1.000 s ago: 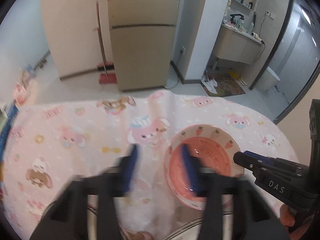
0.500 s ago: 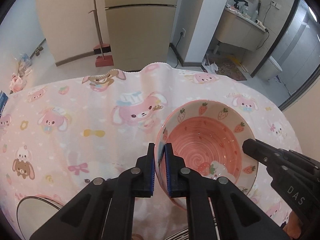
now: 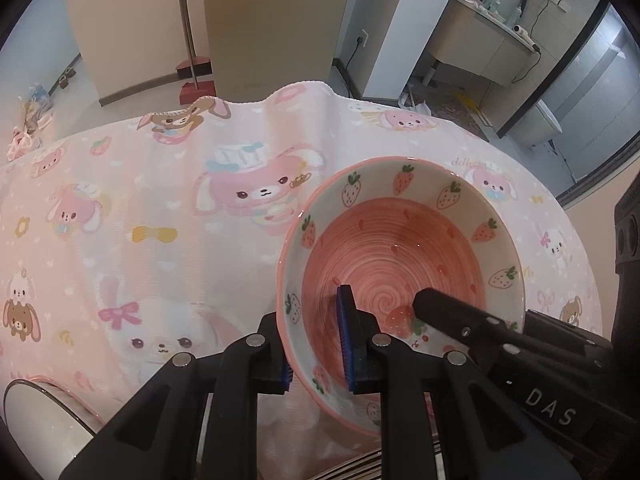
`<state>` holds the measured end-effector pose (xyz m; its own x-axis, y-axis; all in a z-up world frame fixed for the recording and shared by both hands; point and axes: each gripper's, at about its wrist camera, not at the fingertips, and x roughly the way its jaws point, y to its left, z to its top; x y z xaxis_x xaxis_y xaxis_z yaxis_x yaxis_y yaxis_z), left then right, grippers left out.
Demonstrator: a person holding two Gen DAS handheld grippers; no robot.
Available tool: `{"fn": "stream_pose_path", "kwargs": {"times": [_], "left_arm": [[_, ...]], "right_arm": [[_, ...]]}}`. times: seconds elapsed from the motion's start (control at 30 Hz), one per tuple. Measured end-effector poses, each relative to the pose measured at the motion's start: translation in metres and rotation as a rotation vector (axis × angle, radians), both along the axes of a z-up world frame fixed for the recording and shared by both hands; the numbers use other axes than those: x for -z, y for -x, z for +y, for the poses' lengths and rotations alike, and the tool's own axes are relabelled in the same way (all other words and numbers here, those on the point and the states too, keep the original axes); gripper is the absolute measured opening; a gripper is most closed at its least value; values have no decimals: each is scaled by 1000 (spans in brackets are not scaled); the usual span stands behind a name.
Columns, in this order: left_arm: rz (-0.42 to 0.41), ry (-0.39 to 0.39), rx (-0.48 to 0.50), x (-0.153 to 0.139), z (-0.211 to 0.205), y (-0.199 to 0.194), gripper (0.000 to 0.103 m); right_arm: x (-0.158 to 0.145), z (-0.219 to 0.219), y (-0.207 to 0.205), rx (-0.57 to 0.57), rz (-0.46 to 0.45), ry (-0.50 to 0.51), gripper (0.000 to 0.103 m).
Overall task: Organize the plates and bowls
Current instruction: 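Lift the pink bowl with both grippers toward the plate stack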
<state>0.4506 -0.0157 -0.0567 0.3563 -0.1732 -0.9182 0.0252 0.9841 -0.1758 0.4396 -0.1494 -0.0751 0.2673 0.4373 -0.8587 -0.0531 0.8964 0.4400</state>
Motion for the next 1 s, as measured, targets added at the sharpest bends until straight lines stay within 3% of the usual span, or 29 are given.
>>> {"fn": "stream_pose_path", "kwargs": {"times": [0.23, 0.43, 0.83, 1.0], "left_arm": [[-48, -76, 46, -8, -20, 12, 18], [-105, 18, 31, -40, -13, 25, 18], [-307, 34, -2, -124, 1, 69, 18], [-357, 75, -3, -149, 12, 87, 18]], "right_arm": [[-3, -8, 2, 51, 2, -15, 15], [-45, -18, 17, 56, -89, -39, 18], [-113, -4, 58, 40, -256, -49, 17], [-130, -3, 71, 18, -296, -60, 18]]}}
